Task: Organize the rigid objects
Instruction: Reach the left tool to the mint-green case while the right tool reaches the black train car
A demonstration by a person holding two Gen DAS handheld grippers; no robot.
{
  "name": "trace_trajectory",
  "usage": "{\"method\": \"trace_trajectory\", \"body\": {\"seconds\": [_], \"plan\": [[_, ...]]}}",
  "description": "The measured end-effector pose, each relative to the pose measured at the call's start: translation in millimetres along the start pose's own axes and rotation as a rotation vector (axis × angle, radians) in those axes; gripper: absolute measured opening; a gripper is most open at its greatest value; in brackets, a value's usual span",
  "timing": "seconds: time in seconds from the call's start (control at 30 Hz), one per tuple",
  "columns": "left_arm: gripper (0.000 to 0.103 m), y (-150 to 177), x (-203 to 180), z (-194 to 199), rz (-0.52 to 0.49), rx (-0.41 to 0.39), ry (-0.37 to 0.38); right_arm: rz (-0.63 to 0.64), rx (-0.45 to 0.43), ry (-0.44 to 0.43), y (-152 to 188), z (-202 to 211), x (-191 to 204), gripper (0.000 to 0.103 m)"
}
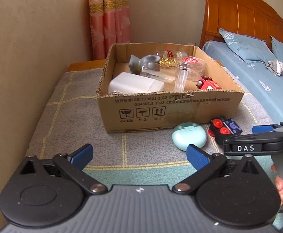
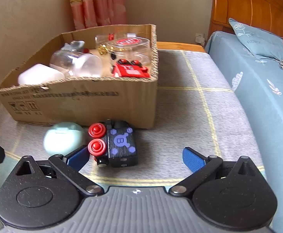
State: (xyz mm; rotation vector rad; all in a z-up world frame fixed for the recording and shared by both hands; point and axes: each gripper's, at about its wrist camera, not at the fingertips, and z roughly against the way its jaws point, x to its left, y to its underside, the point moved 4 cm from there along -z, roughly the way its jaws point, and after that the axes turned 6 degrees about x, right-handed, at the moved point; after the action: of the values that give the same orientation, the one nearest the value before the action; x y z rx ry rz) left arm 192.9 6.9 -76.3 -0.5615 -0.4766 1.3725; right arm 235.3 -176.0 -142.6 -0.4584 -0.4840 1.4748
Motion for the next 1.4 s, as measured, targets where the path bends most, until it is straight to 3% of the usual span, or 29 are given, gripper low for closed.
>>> {"method": "trace_trajectory", "body": {"seconds": [0.43,0.63,0.83,0.97,1.4], "plan": [[0.102,-15.6,-33.2,-36.8,-0.067,0.077,0.107,0.109,0.024,-0.018,7.3,-3.8,-13.0,0.103],[0.102,-21.9,-50.7,-64.2,-0.107,0.102,0.061,0.14,0.009,-0.04,12.9,0.3,-18.0,0.103],[0.102,-24.3,-57.6,-79.6,-0.075,0.11,0.089,0.147,-0.007,-0.045,14.5,1.0,-18.1,0.103],[0.102,-20.5,-54.0,-87.0,-0.072,0.125,0.046,0.15,-0.011,-0.048,14.9,1.6,-18.7,0.103],[0.102,-10.1,-21.1,-77.5,-0.063,0.12,0.041,0.151,-0.021,-0.049,15.8,1.7,-19.2,0.103]]}}
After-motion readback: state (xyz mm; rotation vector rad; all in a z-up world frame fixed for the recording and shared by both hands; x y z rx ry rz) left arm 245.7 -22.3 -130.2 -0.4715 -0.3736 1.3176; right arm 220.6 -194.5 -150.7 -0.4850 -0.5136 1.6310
